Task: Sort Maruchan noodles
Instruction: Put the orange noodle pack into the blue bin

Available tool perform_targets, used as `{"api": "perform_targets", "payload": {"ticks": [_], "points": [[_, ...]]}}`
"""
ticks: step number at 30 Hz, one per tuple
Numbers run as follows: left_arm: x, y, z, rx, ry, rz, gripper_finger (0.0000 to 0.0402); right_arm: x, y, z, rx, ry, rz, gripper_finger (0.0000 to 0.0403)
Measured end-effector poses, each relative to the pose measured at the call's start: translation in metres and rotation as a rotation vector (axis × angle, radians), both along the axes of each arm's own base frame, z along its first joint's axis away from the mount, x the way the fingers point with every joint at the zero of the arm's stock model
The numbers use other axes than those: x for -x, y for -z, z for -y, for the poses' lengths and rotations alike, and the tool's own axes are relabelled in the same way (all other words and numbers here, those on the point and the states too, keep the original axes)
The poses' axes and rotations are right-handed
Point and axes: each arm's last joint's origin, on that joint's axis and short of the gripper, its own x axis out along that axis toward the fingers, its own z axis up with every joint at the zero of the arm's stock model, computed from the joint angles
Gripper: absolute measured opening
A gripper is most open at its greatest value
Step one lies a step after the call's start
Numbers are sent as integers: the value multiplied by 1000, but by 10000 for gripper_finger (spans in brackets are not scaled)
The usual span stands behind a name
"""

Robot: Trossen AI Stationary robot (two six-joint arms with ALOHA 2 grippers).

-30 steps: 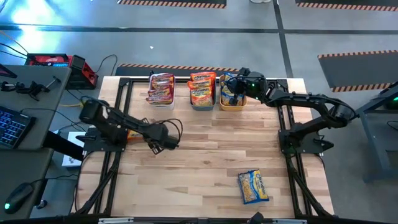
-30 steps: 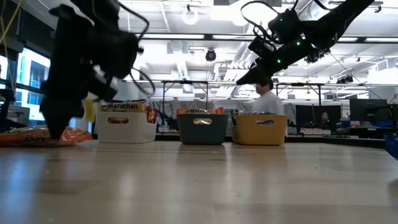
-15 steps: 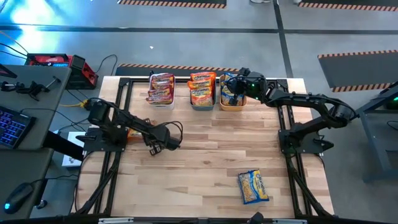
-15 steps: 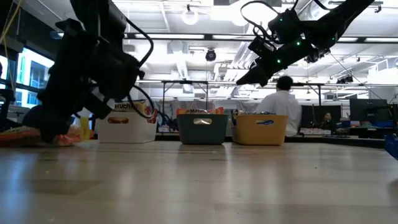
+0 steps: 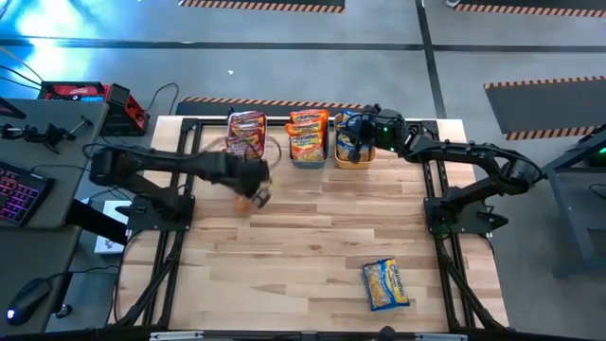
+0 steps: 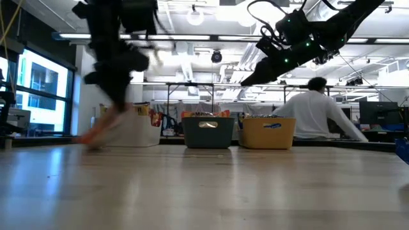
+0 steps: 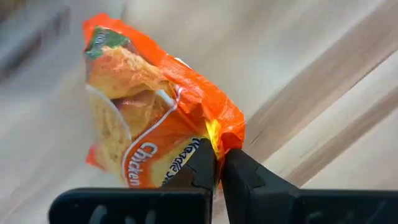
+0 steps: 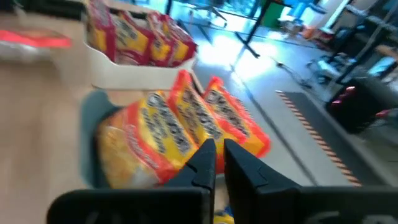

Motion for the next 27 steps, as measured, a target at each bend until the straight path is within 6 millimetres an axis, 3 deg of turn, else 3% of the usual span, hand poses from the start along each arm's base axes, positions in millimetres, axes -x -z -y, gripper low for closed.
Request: {"api": "perform_targets", "payload": {"ticks": [10, 15, 21, 27], "points": [[-24, -57, -52, -117, -100, 706, 1, -14, 4, -24, -246, -60, 72, 140], [-44, -76, -65, -228, -74, 996, 1, -25, 1, -44, -283, 51, 127, 211], [-62, -72, -78, -337, -59, 1122, 1, -41, -23, -63, -196, 163, 192, 276], [-75, -67, -88, -426, -36, 1216, 1, -52, -42, -76, -47, 259, 175, 287]]}}
